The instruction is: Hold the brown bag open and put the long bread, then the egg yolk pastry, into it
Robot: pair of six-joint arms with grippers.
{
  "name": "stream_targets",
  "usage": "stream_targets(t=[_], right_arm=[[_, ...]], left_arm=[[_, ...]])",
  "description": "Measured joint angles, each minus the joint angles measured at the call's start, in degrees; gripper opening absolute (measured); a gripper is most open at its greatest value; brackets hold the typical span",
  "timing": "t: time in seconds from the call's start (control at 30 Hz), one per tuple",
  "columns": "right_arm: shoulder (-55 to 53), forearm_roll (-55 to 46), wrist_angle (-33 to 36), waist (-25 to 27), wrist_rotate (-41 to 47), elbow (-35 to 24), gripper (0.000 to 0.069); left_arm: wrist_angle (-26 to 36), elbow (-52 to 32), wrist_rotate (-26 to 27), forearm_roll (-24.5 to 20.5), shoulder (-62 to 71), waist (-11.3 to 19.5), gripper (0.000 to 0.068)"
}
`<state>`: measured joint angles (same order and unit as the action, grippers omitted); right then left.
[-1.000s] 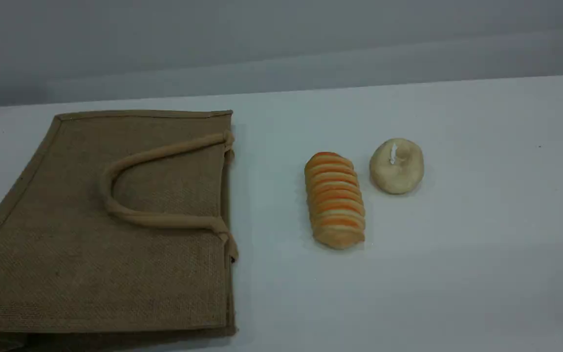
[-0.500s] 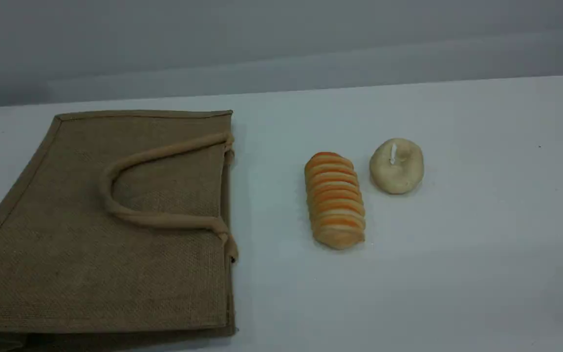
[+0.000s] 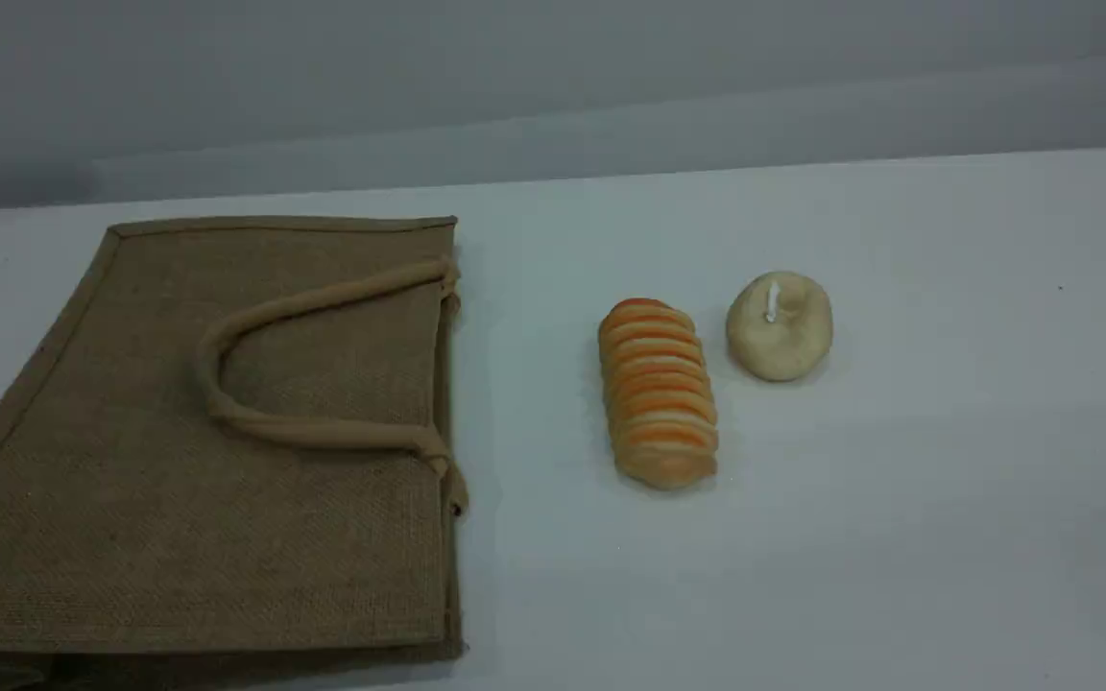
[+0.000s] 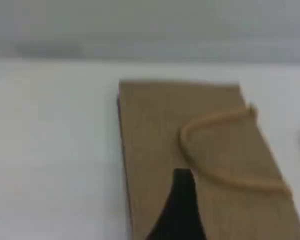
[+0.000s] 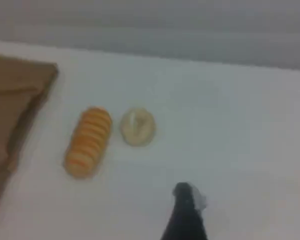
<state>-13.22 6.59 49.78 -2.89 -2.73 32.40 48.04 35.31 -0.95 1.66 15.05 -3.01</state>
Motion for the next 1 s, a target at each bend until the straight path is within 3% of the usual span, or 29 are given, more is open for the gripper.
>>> stream_targets(t=[0.23, 0.5, 0.8, 1.0], right_arm=[[-21.7, 2.6, -14.3, 0.0, 0.0, 5.2, 0.05], [-47.5, 10.9, -21.8, 0.0, -2.1, 12.9, 0.05], [-68.6, 18.2, -27.4, -0.1, -7.7, 16.6, 0.05], [-78.0, 25.8, -30.3, -3.8, -15.6, 18.5, 0.05]], left_arm=[[-12.3, 7.2, -0.1, -0.6, 22.1, 0.0, 0.0563], [-22.3, 12.4, -5.0, -0.4, 47.2, 0.0, 0.0548], [-25.6, 16.3, -6.7, -0.1, 69.8, 0.0, 0.0547], [-26.8, 18.7, -9.1, 0.0, 81.2, 0.0, 0.0547]])
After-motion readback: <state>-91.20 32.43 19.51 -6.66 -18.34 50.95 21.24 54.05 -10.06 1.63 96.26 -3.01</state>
